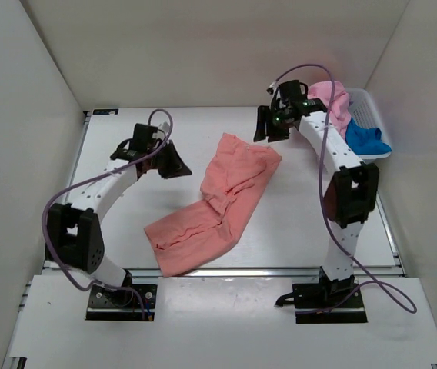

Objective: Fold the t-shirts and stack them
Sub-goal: Rotate the tshirt 90 degrees

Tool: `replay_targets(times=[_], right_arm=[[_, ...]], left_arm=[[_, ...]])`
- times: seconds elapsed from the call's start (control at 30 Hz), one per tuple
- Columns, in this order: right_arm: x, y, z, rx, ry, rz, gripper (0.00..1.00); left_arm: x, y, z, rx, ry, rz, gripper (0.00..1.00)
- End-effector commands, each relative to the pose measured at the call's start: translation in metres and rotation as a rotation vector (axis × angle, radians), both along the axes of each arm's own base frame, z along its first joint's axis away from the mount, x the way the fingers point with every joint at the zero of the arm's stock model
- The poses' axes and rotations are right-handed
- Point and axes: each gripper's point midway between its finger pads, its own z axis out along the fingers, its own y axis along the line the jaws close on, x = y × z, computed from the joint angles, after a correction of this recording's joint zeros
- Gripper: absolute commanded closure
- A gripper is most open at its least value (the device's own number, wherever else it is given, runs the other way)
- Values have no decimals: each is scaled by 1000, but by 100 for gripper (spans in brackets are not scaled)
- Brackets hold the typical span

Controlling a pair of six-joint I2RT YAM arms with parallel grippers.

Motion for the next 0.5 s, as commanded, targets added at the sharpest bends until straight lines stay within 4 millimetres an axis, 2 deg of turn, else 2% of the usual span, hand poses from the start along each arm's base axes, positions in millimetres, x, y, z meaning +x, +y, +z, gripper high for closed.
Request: replay_targets(times=[0.0,0.03,0.07,0.1,0.13,0.2,0.23,0.3,0.33,0.4,0.47], right_arm=[[-68,32,14,0,3,170,51],[-88,35,-8,5,59,193,56],[-115,39,-20,3,94,226,62],[-129,51,-8,41,57,271,82],[-151,58,-25,69,98,304,100],[-193,62,-34,136,126,354,100],[-203,73,-23,203,94,398,100],[-235,78,-43,263,159,441,100],[-242,86,-36,302,136,479,100],[-260,91,-50,332,173,505,100],[-278,104,-60,346,195,562,100]], left_arm=[[30,-35,-8,-68,-32,-51,93],[36,-45,-4,-85,-43,-57,93],[46,-53,-12,-88,-43,-53,94],[52,-62,-24,-87,-32,-62,94],[62,-68,-19,-99,-58,-61,94],[77,-84,-33,-89,-48,-78,96],[84,-93,-37,-86,-54,-93,96],[94,-100,-49,-55,-55,-102,96],[95,-105,-61,-49,-32,-107,96],[107,-114,-64,-22,-50,-114,96],[109,-119,-84,16,-17,-117,96]])
